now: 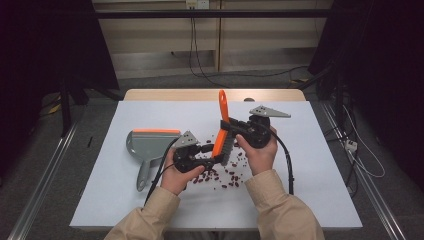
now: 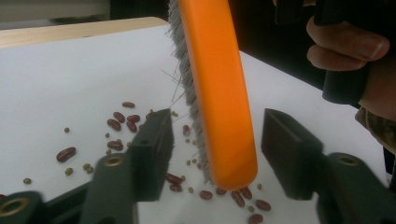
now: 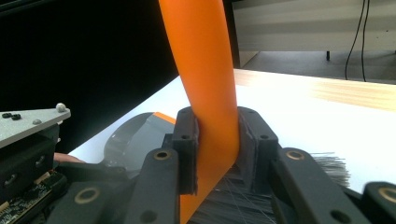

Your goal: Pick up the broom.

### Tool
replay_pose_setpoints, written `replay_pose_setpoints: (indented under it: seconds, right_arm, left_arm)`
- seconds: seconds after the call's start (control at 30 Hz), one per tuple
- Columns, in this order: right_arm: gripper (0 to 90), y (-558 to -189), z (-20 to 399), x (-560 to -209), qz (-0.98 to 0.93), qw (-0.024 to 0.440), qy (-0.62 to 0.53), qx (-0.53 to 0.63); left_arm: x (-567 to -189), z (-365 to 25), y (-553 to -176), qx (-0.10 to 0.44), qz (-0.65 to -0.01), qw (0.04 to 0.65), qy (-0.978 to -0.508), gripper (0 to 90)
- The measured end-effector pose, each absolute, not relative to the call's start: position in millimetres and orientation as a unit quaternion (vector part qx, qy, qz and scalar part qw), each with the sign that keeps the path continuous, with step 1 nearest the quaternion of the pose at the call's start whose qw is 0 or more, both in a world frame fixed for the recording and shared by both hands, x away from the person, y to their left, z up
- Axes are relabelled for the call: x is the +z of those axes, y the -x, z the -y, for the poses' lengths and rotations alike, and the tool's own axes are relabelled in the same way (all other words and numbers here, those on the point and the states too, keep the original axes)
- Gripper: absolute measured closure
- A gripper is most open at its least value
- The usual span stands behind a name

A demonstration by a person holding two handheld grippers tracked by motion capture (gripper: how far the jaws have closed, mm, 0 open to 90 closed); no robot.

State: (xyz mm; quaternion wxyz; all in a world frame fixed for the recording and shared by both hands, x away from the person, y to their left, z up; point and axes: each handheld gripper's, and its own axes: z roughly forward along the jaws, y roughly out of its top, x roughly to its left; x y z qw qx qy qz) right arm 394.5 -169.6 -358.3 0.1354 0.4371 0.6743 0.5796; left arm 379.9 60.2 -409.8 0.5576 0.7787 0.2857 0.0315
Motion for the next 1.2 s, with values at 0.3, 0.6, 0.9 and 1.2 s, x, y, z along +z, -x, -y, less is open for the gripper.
replay_pose_setpoints:
  seconds: [0.3,0.6,0.9,1.2]
  right_arm:
    - [70.8,-393,164,-359,-0.679,0.142,-0.434,0.575]
    - [68.7,-394,161,-358,-0.675,0.139,-0.432,0.582]
    - [32.5,-390,160,-361,-0.664,0.174,-0.458,0.565]
    - [27.7,-385,144,-367,-0.657,0.171,-0.472,0.562]
  left_arm:
    - [-411,-62,-379,0.045,-0.293,0.551,-0.78,68.0]
    - [-409,-68,-376,0.087,-0.315,0.543,-0.774,70.8]
    - [-406,-79,-379,0.115,-0.34,0.547,-0.756,70.7]
    - [-408,-79,-379,0.132,-0.354,0.544,-0.749,70.7]
